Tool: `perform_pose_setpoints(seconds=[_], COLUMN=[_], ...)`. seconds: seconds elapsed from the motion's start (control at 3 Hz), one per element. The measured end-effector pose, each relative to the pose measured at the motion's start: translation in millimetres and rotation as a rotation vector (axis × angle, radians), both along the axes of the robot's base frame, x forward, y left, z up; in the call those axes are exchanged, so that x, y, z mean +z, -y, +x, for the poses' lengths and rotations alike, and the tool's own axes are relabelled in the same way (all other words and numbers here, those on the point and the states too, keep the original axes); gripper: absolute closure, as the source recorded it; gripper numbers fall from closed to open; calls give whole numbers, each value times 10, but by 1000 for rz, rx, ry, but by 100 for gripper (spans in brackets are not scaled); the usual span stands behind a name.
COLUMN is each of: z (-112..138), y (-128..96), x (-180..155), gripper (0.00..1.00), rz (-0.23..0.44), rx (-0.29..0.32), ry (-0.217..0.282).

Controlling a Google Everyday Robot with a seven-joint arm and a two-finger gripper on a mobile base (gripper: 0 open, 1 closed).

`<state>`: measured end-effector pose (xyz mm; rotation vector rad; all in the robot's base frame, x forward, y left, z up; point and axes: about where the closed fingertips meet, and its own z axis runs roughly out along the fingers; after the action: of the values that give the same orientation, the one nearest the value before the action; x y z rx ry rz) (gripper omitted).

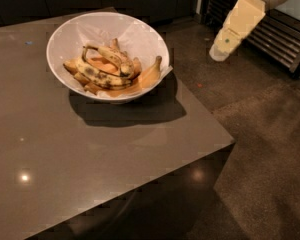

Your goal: Pick banana from white bowl

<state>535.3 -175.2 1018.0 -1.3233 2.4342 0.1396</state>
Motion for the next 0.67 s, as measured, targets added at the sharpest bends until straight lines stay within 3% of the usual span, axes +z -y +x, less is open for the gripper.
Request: perform_pose_setpoints(seconds=[0.33, 0.67], z=[118, 158], y=[-60, -422], x=[132, 62], gripper=[0, 0], rz=[23, 29], rx=[-13, 48], ry=[48, 29])
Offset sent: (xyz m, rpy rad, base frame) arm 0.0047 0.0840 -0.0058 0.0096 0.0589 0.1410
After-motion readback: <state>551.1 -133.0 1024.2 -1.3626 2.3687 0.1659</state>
